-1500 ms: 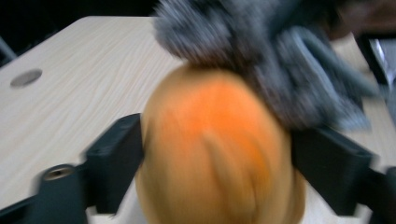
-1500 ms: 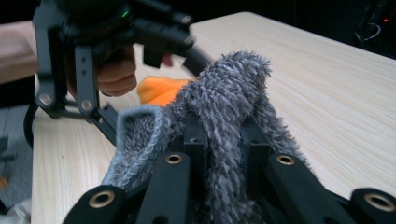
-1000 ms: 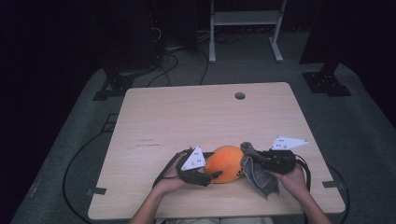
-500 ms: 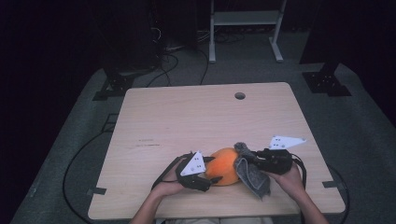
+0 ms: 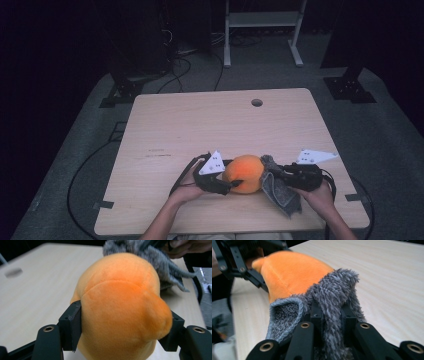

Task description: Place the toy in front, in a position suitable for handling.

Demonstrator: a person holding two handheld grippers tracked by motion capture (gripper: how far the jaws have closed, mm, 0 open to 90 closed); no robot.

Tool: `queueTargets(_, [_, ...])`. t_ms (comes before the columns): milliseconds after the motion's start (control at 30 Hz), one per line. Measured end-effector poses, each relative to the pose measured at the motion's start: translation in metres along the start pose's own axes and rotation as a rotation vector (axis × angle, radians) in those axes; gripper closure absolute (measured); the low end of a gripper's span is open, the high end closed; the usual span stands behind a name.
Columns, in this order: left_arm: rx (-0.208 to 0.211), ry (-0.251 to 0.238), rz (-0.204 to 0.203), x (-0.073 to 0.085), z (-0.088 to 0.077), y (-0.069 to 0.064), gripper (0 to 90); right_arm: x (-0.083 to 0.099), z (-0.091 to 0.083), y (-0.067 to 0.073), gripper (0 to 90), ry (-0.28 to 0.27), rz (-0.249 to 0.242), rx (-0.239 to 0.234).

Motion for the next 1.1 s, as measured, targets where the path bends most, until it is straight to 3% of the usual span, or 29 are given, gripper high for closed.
queueTargets(67, [-0.004,0.025,0.008,0.0,0.001,0.009,30.8,-0.003,0.006,0.001,76.4,-0.013,-0.003,0.019])
queueTargets(133, [-0.032,0.069,-0.047,0.004,0.002,0.019,22.3,-0.003,0.015,0.002,76.5,0.005,-0.008,0.014])
queueTargets(167, [-0.046,0.051,-0.097,0.005,-0.001,0.022,19.3,-0.002,0.019,0.004,76.5,0.015,-0.013,0.004])
queueTargets(200, [-0.038,0.026,-0.13,0.005,-0.005,0.023,17.2,-0.001,0.024,0.009,76.5,0.03,-0.037,0.004])
queueTargets(233, [-0.02,-0.016,-0.191,0.004,-0.01,0.022,15.4,0.0,0.027,0.011,76.5,0.036,-0.051,-0.001])
queueTargets(267, [-0.01,-0.028,-0.214,0.004,-0.013,0.021,13.7,0.0,0.029,0.015,76.5,0.04,-0.062,-0.015])
queueTargets(367, [-0.029,0.015,-0.214,0.008,-0.013,0.018,14.8,0.0,0.03,0.022,76.5,0.056,-0.078,-0.038])
queueTargets(467, [-0.037,0.03,-0.184,0.014,-0.012,0.013,25.6,-0.003,0.027,0.027,76.5,0.063,-0.105,-0.026])
queueTargets(667, [-0.048,0.051,-0.141,0.019,-0.02,0.006,28.9,-0.02,0.036,0.04,76.5,-0.018,-0.142,-0.05])
queueTargets(800, [-0.046,0.052,-0.138,0.025,-0.025,0.006,29.3,-0.015,0.039,0.03,76.5,-0.025,-0.112,-0.051])
queueTargets(1000, [-0.038,0.046,-0.126,0.03,-0.03,0.001,29.2,0.005,0.028,0.011,76.5,0.024,-0.063,0.005])
queueTargets(1067, [-0.024,0.029,-0.143,0.028,-0.031,0.0,25.9,0.012,0.025,0.011,76.4,0.039,-0.058,0.008])
queueTargets(1100, [-0.018,0.007,-0.186,0.024,-0.032,0.001,22.2,0.013,0.025,0.011,76.3,0.041,-0.058,0.008])
Point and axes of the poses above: each handheld gripper's, and its own axes: z roughly forward along the jaws, x roughly out of its underside, y roughly to its left, the point moved 3 cm from there along z, roughly forward along the jaws, and after that the axes turned 12 degrees about -y, right-handed, at the moved point
